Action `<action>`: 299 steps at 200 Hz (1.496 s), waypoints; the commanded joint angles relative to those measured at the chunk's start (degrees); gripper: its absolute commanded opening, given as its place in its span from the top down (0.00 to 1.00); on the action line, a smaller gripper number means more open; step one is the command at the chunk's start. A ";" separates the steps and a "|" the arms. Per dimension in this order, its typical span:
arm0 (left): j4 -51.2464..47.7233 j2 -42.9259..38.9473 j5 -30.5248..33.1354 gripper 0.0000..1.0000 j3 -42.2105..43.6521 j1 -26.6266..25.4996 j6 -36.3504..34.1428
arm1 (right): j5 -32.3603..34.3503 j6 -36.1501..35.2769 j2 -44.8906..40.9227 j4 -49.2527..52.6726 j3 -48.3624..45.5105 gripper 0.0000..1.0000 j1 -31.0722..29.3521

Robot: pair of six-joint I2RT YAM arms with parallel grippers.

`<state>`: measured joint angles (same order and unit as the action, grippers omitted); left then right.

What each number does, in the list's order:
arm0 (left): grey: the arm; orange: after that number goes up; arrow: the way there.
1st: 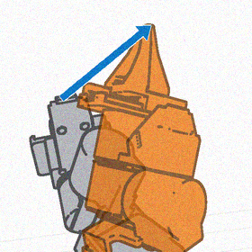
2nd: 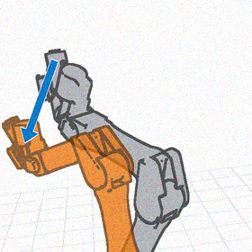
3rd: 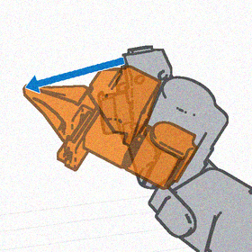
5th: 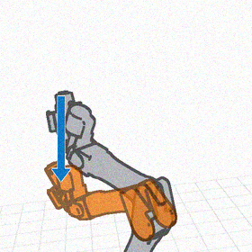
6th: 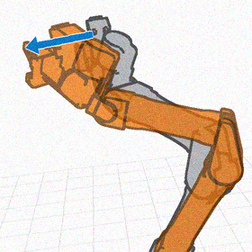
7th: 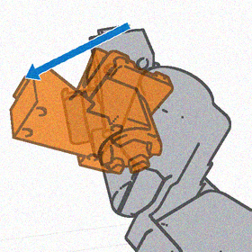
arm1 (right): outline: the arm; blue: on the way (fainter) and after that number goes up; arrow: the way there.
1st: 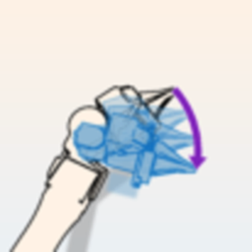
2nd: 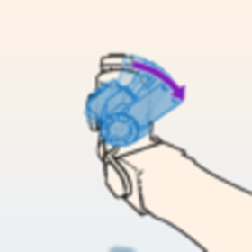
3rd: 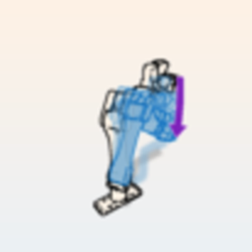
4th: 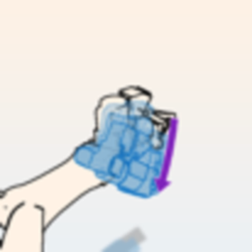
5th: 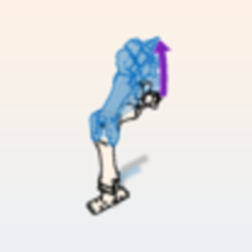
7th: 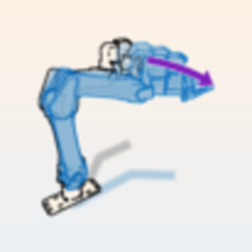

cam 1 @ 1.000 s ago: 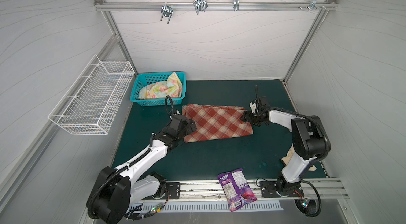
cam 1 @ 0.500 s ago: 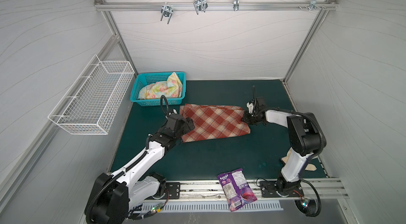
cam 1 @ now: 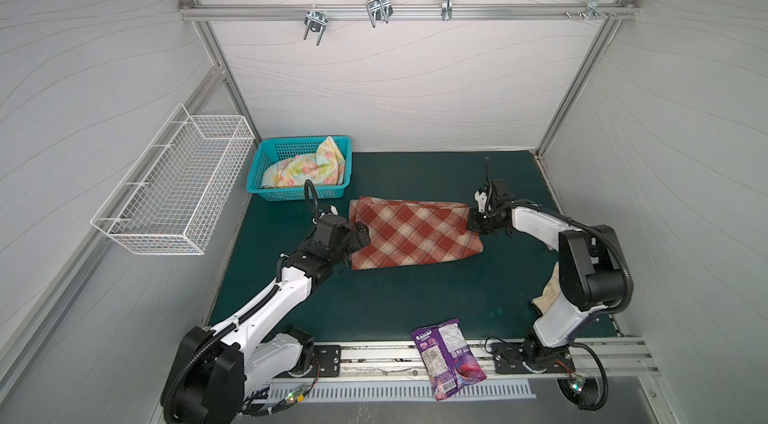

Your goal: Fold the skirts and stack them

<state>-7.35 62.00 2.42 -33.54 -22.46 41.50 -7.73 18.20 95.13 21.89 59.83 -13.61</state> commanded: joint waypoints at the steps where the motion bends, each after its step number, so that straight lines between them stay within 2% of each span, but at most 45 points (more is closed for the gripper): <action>1: 4.37 2.02 -2.27 0.02 -1.76 -0.56 -0.76 | 5.24 -3.41 -4.81 6.75 3.35 1.00 0.57; 42: 6.60 6.77 -1.16 0.02 -5.52 -5.48 -1.99 | 11.75 -5.82 -8.25 13.43 9.24 1.00 -0.96; 84: 10.45 14.53 -2.90 0.02 -10.33 -8.94 -1.08 | 20.43 -7.44 -7.27 20.53 17.68 1.00 -7.57; 119: 13.04 19.95 -4.29 0.02 -13.55 -10.86 0.12 | 26.08 -7.77 -3.14 24.89 23.92 1.00 -13.74; 207: 17.73 32.12 -6.44 0.02 -16.91 -13.84 2.73 | 27.56 -4.75 11.69 33.80 42.28 1.00 -24.22; 255: 19.41 34.78 -5.61 0.02 -14.71 -14.04 3.41 | 28.39 -3.08 18.61 38.10 51.95 1.00 -28.37; 299: 21.53 36.56 -5.45 0.02 -11.67 -14.04 3.76 | 24.82 -0.67 23.58 39.78 56.23 1.00 -30.54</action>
<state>10.94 96.84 -3.68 -46.68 -36.23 44.47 18.87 15.27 116.27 58.13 113.73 -42.92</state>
